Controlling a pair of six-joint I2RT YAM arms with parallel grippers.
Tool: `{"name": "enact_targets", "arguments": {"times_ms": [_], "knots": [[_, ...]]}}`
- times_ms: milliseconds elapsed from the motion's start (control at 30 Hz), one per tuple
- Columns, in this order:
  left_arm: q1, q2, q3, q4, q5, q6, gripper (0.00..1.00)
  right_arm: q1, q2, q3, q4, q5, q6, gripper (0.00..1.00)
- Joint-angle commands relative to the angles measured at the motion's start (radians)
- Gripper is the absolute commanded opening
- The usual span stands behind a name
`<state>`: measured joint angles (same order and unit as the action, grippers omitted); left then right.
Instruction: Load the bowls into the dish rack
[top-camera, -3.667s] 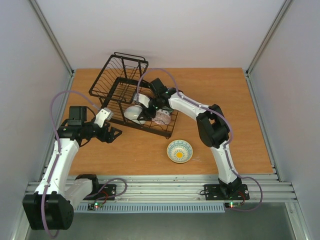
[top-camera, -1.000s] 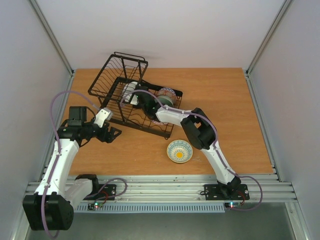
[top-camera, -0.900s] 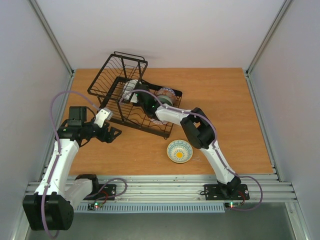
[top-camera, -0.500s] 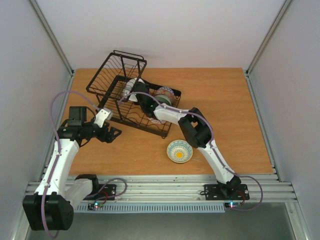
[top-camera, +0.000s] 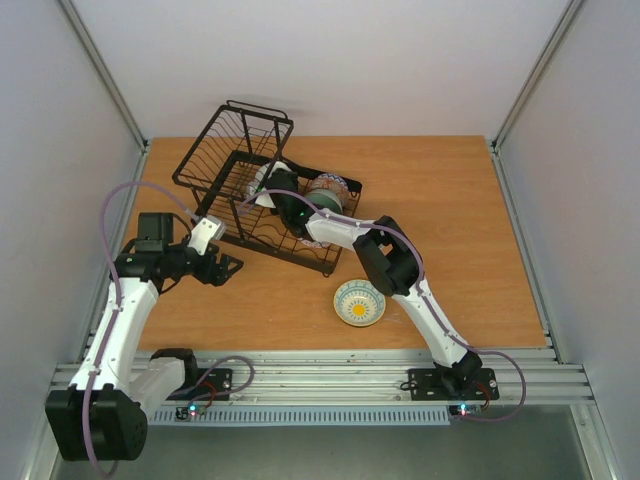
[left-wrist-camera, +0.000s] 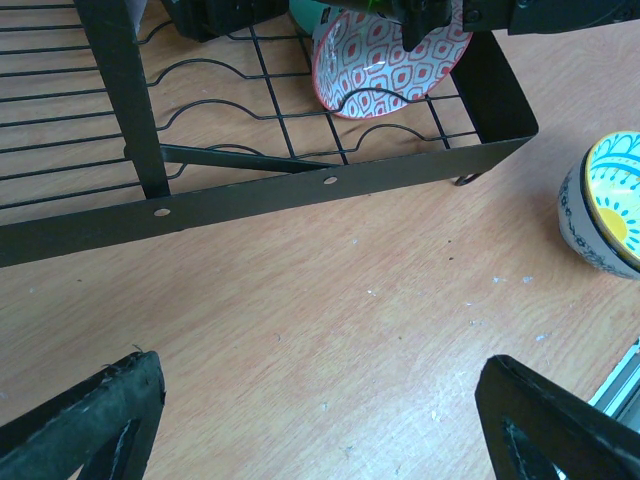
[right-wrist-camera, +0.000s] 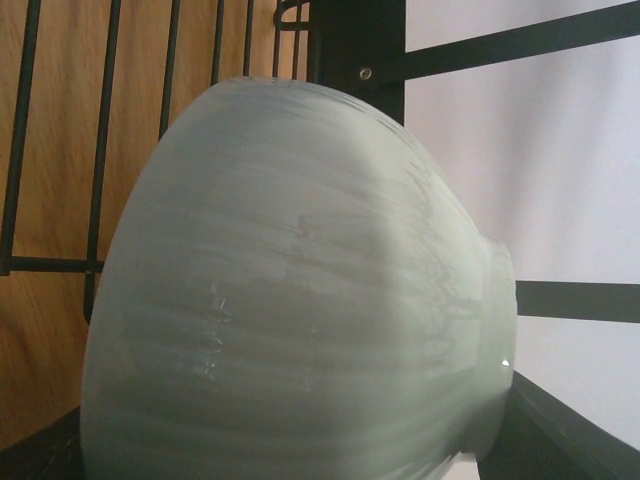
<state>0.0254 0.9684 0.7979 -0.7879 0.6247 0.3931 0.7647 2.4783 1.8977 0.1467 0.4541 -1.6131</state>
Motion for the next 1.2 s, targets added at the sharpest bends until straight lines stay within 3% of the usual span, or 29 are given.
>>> {"name": "enact_targets", "arguments": {"times_ms": [0,100,167,233,700,1167], "knots": [[-0.002,-0.016,-0.011,0.035,0.015,0.006,0.86,-0.006,-0.018,-0.012,0.029,0.026,0.021,0.63],[-0.002,-0.016,-0.011,0.035,0.015,0.006,0.86,-0.007,-0.053,-0.044,0.025,0.002,0.061,0.73],[-0.001,-0.017,-0.011,0.036,0.014,0.006,0.86,-0.007,-0.072,-0.046,-0.030,-0.022,0.096,0.91],[-0.002,-0.019,-0.011,0.035,0.013,0.006,0.86,-0.006,-0.088,-0.049,-0.065,-0.045,0.127,0.98],[-0.002,-0.028,-0.012,0.036,0.010,0.007,0.86,0.001,-0.230,-0.184,0.003,-0.180,0.259,0.99],[-0.001,-0.035,-0.013,0.035,0.012,0.007,0.86,0.047,-0.291,-0.333,0.124,-0.225,0.213,0.99]]}}
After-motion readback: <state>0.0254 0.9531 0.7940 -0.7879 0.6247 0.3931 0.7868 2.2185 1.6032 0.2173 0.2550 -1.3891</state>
